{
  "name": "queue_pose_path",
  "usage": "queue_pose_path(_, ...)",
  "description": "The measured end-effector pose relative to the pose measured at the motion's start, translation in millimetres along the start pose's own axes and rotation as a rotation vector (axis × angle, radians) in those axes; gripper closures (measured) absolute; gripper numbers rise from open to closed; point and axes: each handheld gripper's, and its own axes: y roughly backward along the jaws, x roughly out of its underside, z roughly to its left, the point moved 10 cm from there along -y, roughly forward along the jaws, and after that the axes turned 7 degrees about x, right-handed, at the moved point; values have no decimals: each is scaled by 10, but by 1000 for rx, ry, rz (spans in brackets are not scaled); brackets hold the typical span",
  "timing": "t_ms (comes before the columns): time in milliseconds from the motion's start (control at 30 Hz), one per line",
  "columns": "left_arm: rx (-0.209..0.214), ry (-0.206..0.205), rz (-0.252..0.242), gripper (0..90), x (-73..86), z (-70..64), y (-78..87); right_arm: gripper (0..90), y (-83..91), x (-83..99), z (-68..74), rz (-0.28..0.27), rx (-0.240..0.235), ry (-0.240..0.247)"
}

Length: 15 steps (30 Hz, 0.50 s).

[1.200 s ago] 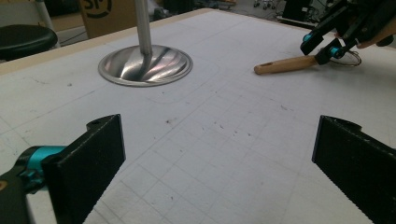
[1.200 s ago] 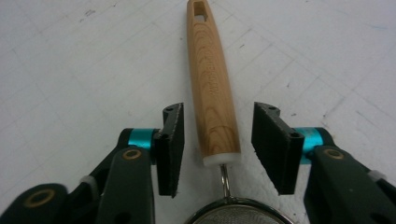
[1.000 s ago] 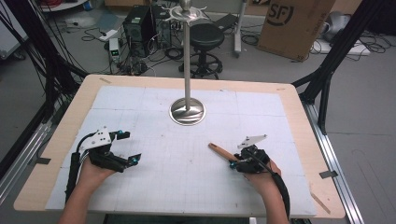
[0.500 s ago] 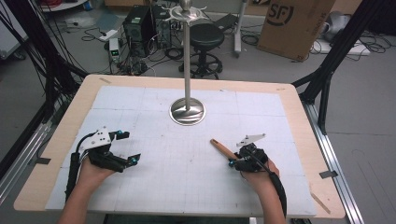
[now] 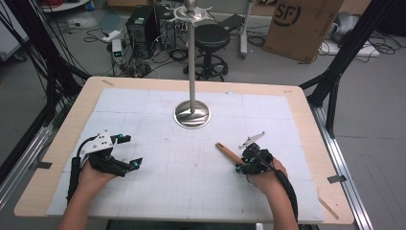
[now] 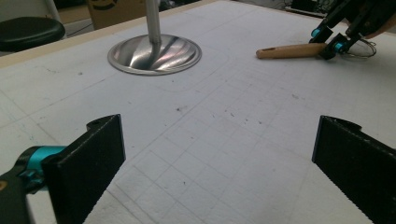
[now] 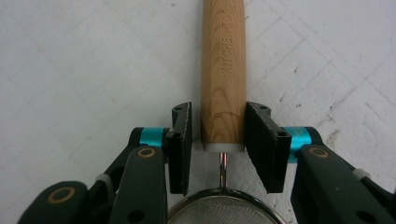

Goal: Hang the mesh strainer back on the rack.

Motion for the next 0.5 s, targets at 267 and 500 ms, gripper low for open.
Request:
queue_pose_path(267, 6, -5, -24, 31, -38, -9, 21, 621, -26, -46, -3, 111, -17, 34)
queue_pose_path(500, 10, -5, -33, 31, -57, -20, 35, 680, -26, -44, -7, 86, -37, 17)
